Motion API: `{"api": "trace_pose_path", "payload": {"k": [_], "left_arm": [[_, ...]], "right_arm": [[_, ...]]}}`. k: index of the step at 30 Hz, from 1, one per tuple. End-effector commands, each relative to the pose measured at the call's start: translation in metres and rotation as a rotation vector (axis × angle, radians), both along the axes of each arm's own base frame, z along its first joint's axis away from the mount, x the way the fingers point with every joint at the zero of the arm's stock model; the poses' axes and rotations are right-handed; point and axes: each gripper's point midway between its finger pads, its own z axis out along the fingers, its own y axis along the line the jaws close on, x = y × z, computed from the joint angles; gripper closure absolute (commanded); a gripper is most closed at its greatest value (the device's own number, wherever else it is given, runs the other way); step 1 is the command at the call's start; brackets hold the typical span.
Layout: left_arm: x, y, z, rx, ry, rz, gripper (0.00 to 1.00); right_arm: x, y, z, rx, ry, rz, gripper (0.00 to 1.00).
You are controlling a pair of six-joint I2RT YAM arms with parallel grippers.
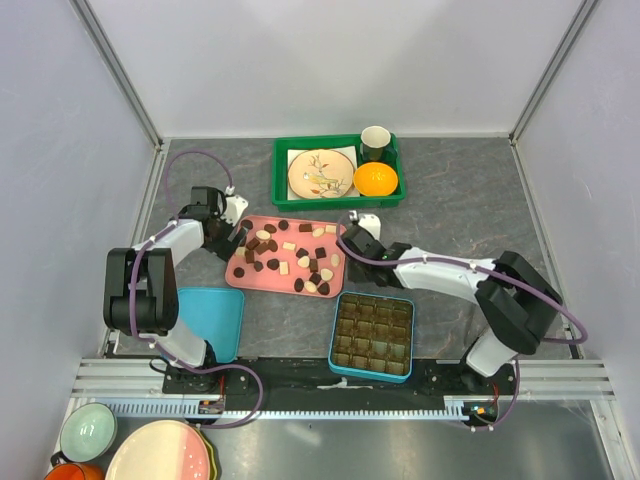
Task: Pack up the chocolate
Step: Move the plate to the center of the board.
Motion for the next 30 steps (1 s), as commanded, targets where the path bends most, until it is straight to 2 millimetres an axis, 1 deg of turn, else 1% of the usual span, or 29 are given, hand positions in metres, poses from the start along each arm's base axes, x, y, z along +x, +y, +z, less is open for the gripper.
{"api": "trace_pose_path", "payload": {"k": [1, 3, 5, 11, 15, 17, 19, 20, 21, 22, 24, 26, 29, 30], "left_arm": [[-0.022, -0.007, -0.012, -0.023, 0.068, 0.005, 0.03], [-0.023, -0.005, -0.014, -0.012, 0.07, 0.004, 0.04], [-0.023, -0.004, -0.016, -0.007, 0.073, 0.001, 0.04], [-0.022, -0.004, -0.019, -0.003, 0.074, 0.0, 0.04], [-0.022, -0.004, -0.019, -0.004, 0.076, 0.001, 0.04], [-0.022, -0.005, -0.018, -0.011, 0.073, 0.001, 0.04], [-0.022, -0.006, -0.017, -0.016, 0.073, 0.0, 0.04], [-0.022, -0.007, -0.018, -0.017, 0.074, -0.002, 0.04], [-0.022, -0.007, -0.018, -0.017, 0.076, -0.002, 0.04], [-0.021, -0.008, -0.017, -0.016, 0.07, -0.001, 0.04], [-0.022, -0.008, -0.02, -0.012, 0.079, 0.0, 0.04], [-0.022, -0.01, -0.021, -0.015, 0.083, -0.005, 0.04], [-0.023, -0.015, -0.021, -0.018, 0.082, -0.017, 0.04], [-0.022, -0.02, -0.02, -0.019, 0.08, -0.026, 0.04]], "right_arm": [[0.03, 0.042, 0.024, 0.098, -0.062, 0.058, 0.66], [0.032, 0.051, 0.019, 0.118, -0.052, 0.066, 0.66], [0.031, 0.054, 0.013, 0.119, -0.036, 0.074, 0.66], [0.025, 0.048, -0.002, 0.097, -0.005, 0.071, 0.67], [0.025, 0.044, -0.01, 0.066, 0.004, 0.077, 0.7], [0.024, 0.04, -0.017, 0.033, 0.012, 0.08, 0.71], [0.026, 0.036, -0.019, 0.005, 0.006, 0.076, 0.76], [0.027, 0.033, -0.024, -0.017, 0.009, 0.083, 0.78], [0.029, 0.031, -0.026, -0.029, 0.01, 0.08, 0.82], [0.03, 0.027, -0.029, -0.051, 0.012, 0.075, 0.83], [0.034, 0.02, -0.035, -0.078, 0.019, 0.067, 0.84], [0.038, 0.014, -0.036, -0.087, 0.021, 0.053, 0.84], [0.053, -0.001, -0.031, -0.1, 0.004, 0.01, 0.84], [0.054, -0.007, -0.03, -0.11, 0.007, 0.001, 0.85]]}}
